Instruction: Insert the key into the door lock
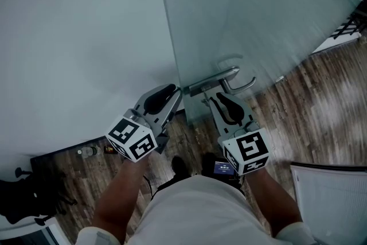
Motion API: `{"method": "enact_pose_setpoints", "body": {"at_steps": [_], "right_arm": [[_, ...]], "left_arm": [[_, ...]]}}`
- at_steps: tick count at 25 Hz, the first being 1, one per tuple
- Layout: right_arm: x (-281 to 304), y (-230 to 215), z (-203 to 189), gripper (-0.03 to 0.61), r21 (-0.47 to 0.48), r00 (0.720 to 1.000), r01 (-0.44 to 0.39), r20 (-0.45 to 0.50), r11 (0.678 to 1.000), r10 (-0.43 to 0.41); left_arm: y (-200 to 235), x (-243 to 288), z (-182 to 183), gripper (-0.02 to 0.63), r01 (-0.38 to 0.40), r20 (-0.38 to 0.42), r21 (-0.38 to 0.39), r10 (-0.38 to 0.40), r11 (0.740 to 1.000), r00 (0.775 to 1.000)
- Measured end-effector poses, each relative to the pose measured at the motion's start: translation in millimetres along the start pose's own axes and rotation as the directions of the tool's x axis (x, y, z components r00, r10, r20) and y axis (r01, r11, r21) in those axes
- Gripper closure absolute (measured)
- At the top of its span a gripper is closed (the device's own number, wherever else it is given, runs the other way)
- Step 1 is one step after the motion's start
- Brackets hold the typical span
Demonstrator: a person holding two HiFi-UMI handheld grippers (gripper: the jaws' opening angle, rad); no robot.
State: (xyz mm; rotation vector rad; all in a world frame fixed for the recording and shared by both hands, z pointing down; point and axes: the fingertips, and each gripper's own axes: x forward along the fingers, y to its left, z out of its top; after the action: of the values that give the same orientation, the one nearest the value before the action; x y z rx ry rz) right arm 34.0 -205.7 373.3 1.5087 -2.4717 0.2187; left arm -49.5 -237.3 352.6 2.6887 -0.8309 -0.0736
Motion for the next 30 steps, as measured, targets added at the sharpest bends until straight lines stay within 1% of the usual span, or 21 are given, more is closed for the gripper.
{"method": "enact_pose_setpoints", "body": {"at_steps": [5,13,26,30], "right_arm": [[-10,-2,5,0.522,0.011,1.000,0.007,0.012,1.000,-0.007],[-24,-3,7,0.522,0.016,1.000,0.021,0.014,1.000,-0.021],[-46,-4,16,0.523,0.029,0.999,0.025,0.023,0.999,-0.025],[-52,-4,13,0.523,0.029,1.000,0.020,0.016,0.999,-0.020]], "left_arm": [[-2,-9,2,0.531,-0.003,0.014,-0.011,0.003,1.000,1.000],[-17,-25,3,0.532,-0.014,0.006,-0.024,0.014,1.000,1.000],[-54,-47,6,0.574,0.032,-0.006,-0.041,-0.032,0.999,0.999],[-60,-51,2,0.580,0.041,-0.018,-0.047,-0.042,0.998,0.999]]}}
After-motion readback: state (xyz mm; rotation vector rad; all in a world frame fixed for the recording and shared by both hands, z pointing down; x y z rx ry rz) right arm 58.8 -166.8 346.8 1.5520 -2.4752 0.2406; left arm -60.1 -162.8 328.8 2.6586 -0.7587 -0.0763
